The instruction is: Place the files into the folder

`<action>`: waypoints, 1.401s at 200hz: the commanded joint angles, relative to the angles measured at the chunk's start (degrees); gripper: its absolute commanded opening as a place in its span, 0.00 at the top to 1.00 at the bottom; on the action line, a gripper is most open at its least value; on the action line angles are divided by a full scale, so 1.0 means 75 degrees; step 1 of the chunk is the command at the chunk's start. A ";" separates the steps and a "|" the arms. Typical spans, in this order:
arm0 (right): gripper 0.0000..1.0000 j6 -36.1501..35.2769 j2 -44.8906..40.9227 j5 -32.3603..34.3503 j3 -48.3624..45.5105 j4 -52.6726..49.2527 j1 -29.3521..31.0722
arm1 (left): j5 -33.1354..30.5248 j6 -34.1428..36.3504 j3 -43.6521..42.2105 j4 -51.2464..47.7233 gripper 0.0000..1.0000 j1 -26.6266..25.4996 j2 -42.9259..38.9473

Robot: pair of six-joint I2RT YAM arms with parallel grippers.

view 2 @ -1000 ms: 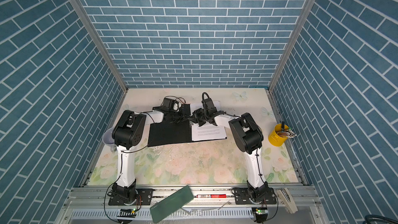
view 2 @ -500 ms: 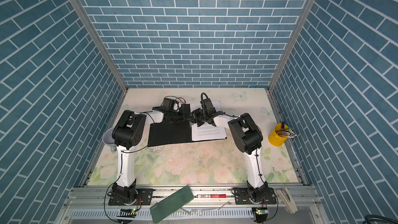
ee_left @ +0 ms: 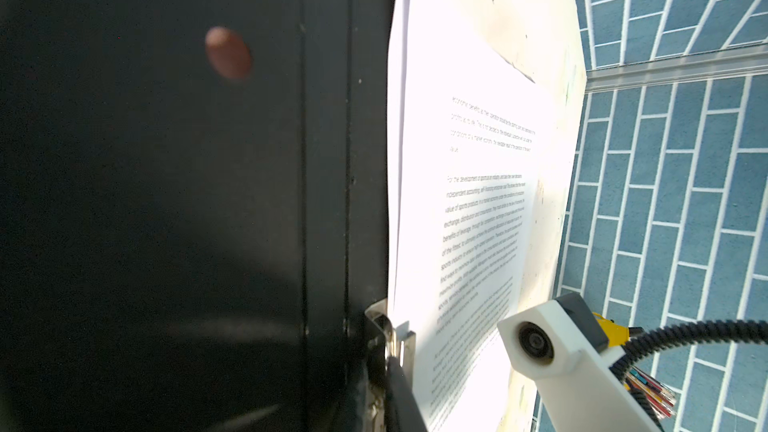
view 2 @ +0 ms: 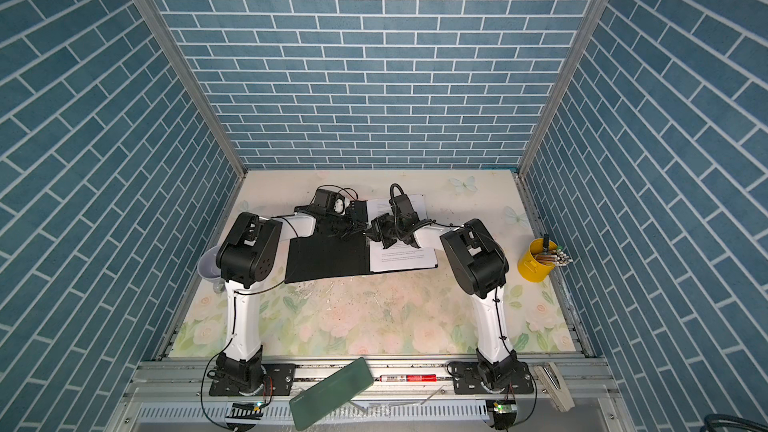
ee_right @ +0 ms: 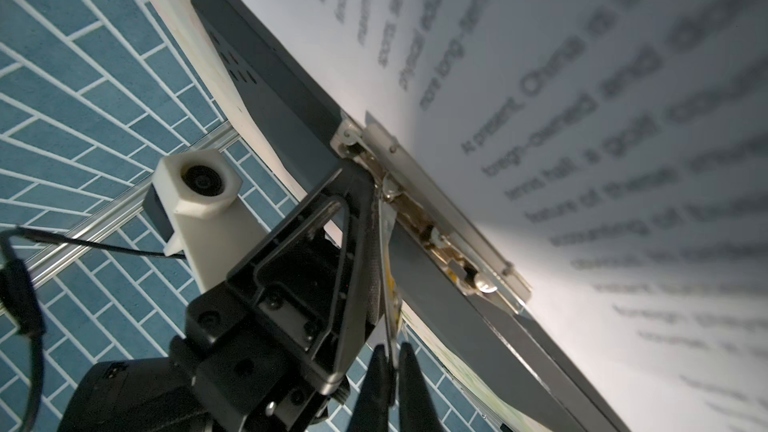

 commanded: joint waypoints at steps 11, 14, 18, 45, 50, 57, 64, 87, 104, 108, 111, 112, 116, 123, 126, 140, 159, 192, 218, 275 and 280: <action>0.94 0.0111 -0.0347 -0.0015 -0.0473 -0.0171 0.0038 | -0.0283 0.0094 -0.0262 -0.0820 0.87 -0.0038 0.0195; 0.94 0.0102 -0.0358 -0.0017 -0.0498 -0.0153 0.0038 | -0.0283 0.0098 -0.0257 -0.0832 0.87 -0.0032 0.0206; 0.94 0.0077 -0.0370 -0.0001 -0.0536 -0.0151 0.0038 | -0.0277 0.0089 -0.0244 -0.0856 0.87 -0.0031 0.0217; 0.96 -0.0292 -0.0424 0.0042 -0.0678 -0.0319 0.0038 | -0.0322 0.0267 -0.0068 -0.1195 0.87 -0.0048 0.0268; 0.97 -0.0330 -0.0413 0.0031 -0.0692 -0.0287 0.0038 | -0.0360 0.0355 -0.0015 -0.1330 0.87 -0.0050 0.0274; 0.97 -0.0385 -0.0395 0.0012 -0.0706 -0.0245 0.0027 | -0.0394 0.0433 0.0043 -0.1457 0.87 -0.0059 0.0283; 0.98 -0.0513 -0.0371 -0.0026 -0.0707 -0.0277 0.0022 | -0.0400 0.0441 0.0083 -0.1522 0.87 -0.0055 0.0305; 0.98 -0.1183 -0.0274 -0.0104 -0.0669 -0.0661 -0.0015 | -0.0389 0.0462 0.0159 -0.1645 0.87 -0.0062 0.0376; 0.99 -0.1461 -0.0260 -0.0104 -0.0881 -0.0662 -0.0053 | -0.0411 0.0541 0.0245 -0.1783 0.87 -0.0073 0.0420; 0.99 -0.1551 -0.0265 -0.0105 -0.0917 -0.0690 -0.0067 | -0.0418 0.0565 0.0272 -0.1826 0.87 -0.0084 0.0429; 0.99 -0.1620 -0.0271 -0.0092 -0.0942 -0.0720 -0.0078 | -0.0423 0.0586 0.0291 -0.1862 0.87 -0.0082 0.0435; 0.99 -0.1641 -0.0271 -0.0090 -0.0947 -0.0734 -0.0084 | -0.0424 0.0594 0.0295 -0.1874 0.87 -0.0084 0.0441; 1.00 -0.1735 -0.0281 -0.0077 -0.0972 -0.0804 -0.0101 | -0.0435 0.0618 0.0327 -0.1923 0.87 -0.0095 0.0456; 1.00 -0.1933 -0.0306 -0.0056 -0.1018 -0.0929 -0.0129 | -0.0450 0.0655 0.0356 -0.1963 0.87 -0.0097 0.0468; 1.00 -0.2020 -0.0315 -0.0042 -0.1032 -0.0989 -0.0143 | -0.0448 0.0650 0.0357 -0.1976 0.87 -0.0097 0.0470; 1.00 -0.2333 -0.0318 -0.0043 -0.1089 -0.1217 -0.0221 | -0.0468 0.0668 0.0369 -0.1997 0.87 -0.0098 0.0494; 1.00 -0.2894 -0.0286 -0.0060 -0.1060 -0.1620 -0.0299 | -0.0494 0.0690 0.0421 -0.2070 0.87 -0.0108 0.0538; 1.00 -0.3513 -0.0134 0.0064 -0.1193 -0.2024 -0.0354 | -0.0506 0.0699 0.0480 -0.2127 0.87 -0.0101 0.0564; 1.00 -0.3679 0.0035 0.0130 -0.1430 -0.1863 -0.0430 | -0.0461 0.0690 0.0504 -0.2100 0.87 -0.0101 0.0621; 1.00 -0.3832 0.0449 0.0199 -0.1896 -0.1451 -0.0681 | -0.0377 0.0684 0.0550 -0.2112 0.87 -0.0118 0.0670; 1.00 -0.3861 0.0484 0.0196 -0.1913 -0.1468 -0.0706 | -0.0368 0.0684 0.0556 -0.2110 0.87 -0.0119 0.0670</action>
